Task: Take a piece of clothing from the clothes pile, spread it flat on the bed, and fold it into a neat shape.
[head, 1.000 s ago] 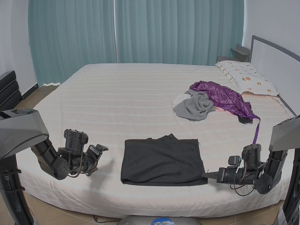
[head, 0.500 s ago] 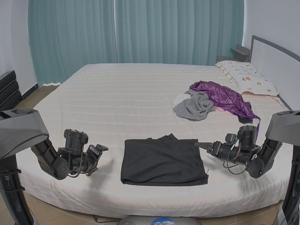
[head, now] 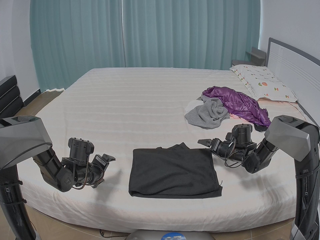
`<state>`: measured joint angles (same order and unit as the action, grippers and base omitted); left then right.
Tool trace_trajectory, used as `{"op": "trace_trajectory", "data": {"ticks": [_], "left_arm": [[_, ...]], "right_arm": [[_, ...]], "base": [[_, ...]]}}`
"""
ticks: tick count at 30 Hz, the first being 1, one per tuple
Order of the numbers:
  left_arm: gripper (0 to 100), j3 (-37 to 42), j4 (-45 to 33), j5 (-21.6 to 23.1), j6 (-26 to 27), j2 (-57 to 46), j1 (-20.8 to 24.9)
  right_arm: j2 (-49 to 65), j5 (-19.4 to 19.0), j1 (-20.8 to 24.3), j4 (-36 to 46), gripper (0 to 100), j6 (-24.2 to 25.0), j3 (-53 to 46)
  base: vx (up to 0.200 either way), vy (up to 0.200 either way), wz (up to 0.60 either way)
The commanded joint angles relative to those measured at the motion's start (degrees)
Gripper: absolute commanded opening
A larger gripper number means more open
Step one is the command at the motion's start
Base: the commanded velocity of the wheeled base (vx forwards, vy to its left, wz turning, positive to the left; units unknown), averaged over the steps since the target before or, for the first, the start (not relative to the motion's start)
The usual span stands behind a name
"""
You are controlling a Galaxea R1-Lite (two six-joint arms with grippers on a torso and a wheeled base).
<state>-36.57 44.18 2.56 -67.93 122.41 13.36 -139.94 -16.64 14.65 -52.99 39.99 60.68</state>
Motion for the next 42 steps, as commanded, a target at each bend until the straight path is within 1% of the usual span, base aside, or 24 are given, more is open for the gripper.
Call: {"op": "trace_trajectory", "data": {"ticks": [1, 2, 10, 14, 19, 28, 29, 35, 39, 42], "left_arm": [[100, -0.08, 0.03, -0.1, -0.01, 0.03, 0.0], [100, -0.08, 0.03, -0.01, -0.01, 0.03, 0.09], [100, 0.01, 0.03, -0.1, -0.01, 0.03, 0.0], [100, 0.01, 0.03, -0.1, -0.01, 0.03, 0.0], [100, 0.01, 0.03, -0.1, -0.01, 0.03, 0.0], [100, -0.08, 0.03, -0.1, -0.01, 0.03, 0.0], [100, -0.08, 0.03, -0.1, -0.01, 0.03, 0.0], [100, 0.01, 0.03, -0.1, -0.01, 0.03, 0.0], [100, 0.01, 0.03, -0.1, -0.01, 0.03, 0.0], [100, 0.01, 0.03, -0.01, -0.01, 0.03, 0.0]], "right_arm": [[-3.77, 0.29, 0.29, 1.84, 100, 0.01, 3.83], [-3.94, 0.38, 0.29, 1.93, 0, 0.01, 4.18], [-3.94, 0.47, -0.24, 1.93, 0, 0.09, 4.88], [-4.38, 2.58, -1.47, 2.02, 0, 0.09, 6.46], [-5.0, 2.67, -2.52, 2.02, 0, 0.01, 7.52], [-5.87, 2.67, -2.7, 2.1, 0, -0.08, 7.87], [-5.87, 2.67, -2.7, 2.1, 100, -0.08, 7.69], [-3.85, 2.58, -3.4, 1.31, 100, 0.09, 5.67], [3.0, 0.64, -3.93, 0.26, 100, 0.27, -2.5], [8.54, -3.05, -3.49, -3.35, 100, 0.09, -12.43]], "base": [[0.0, 0.0, 0.0], [0.0, 0.0, 0.0], [0.0, 0.0, 0.0], [0.0, 0.0, 0.0], [0.0, 0.0, 0.0], [0.0, 0.0, 0.0], [0.0, 0.0, 0.0], [0.0, 0.0, 0.0], [0.0, 0.0, 0.0], [0.0, 0.0, 0.0]]}}
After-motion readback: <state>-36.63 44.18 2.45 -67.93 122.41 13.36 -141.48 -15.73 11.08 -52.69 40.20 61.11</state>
